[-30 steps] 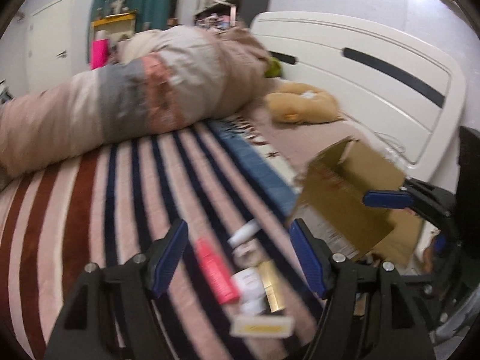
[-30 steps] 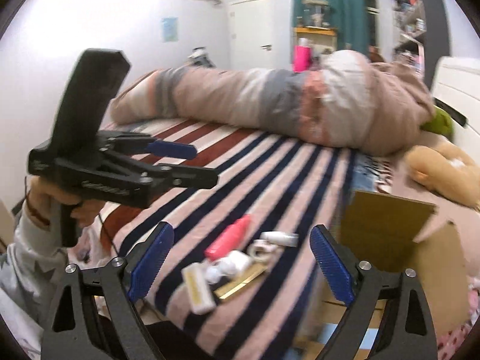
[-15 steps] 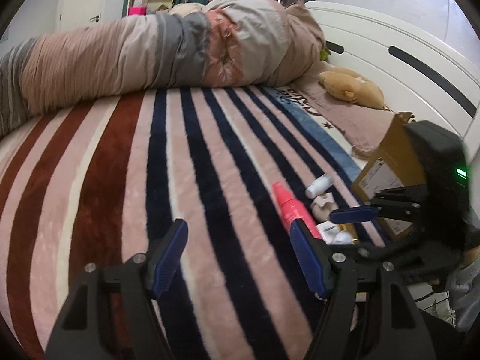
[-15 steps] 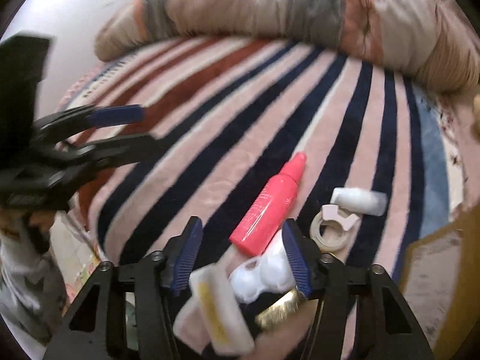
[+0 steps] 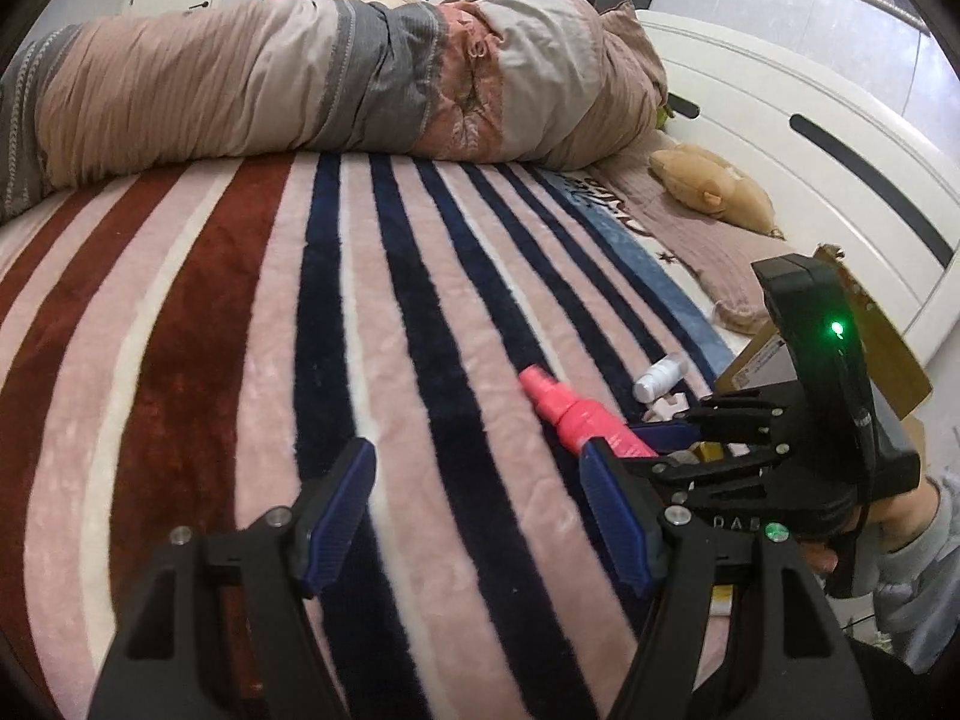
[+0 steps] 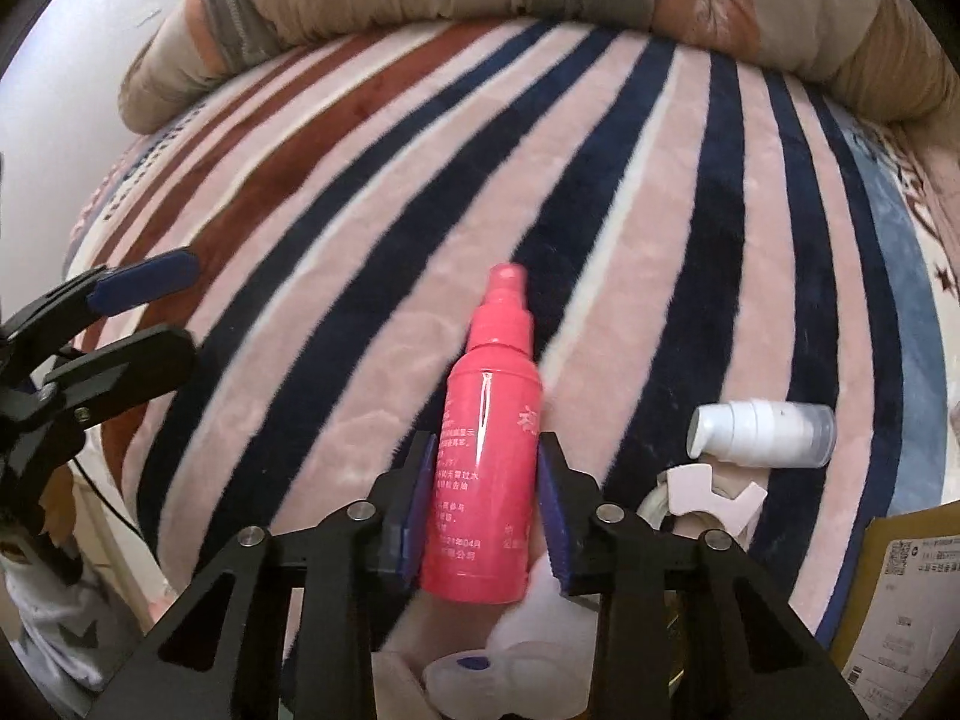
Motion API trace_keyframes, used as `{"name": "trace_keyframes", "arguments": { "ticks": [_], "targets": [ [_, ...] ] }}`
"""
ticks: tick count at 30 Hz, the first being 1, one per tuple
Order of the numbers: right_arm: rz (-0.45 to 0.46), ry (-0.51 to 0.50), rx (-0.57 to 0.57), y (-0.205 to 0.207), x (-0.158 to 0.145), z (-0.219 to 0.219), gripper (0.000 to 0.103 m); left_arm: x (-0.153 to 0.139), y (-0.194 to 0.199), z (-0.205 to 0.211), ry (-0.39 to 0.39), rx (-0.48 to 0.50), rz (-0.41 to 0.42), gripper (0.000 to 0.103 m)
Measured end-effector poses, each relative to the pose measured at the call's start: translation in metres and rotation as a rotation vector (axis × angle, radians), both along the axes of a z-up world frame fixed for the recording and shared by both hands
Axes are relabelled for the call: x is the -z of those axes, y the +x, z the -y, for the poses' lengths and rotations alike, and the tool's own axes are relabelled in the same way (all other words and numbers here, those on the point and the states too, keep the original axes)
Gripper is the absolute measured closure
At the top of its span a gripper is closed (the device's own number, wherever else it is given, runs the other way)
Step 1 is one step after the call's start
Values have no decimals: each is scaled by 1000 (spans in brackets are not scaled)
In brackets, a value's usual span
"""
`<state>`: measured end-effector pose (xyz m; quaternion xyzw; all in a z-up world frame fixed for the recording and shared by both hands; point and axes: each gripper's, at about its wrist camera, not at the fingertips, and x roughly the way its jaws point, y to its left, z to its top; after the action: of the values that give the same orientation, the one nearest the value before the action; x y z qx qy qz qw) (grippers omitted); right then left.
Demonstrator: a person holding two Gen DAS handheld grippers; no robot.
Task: Organize rigid objects
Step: 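Grasp the pink spray bottle with the right gripper, then lower the pink spray bottle into the box and release it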
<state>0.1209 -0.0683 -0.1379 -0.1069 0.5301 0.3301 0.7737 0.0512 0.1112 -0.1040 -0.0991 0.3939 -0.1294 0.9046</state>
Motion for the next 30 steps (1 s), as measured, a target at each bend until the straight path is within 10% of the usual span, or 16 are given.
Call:
{"name": "trace_keyframes", "arguments": {
  "ticks": [16,18,30],
  "targets": [
    [251,267,-134,-75,-101,37,76,-60,-3,52,-218,184,48,36],
    [284,295,-136,-83,-111,47,76,-74,-5,67,-229,220,76,48],
    [436,396,10,-101,-165,157,76,-167,-15,192,-79,367,301,76]
  ]
}}
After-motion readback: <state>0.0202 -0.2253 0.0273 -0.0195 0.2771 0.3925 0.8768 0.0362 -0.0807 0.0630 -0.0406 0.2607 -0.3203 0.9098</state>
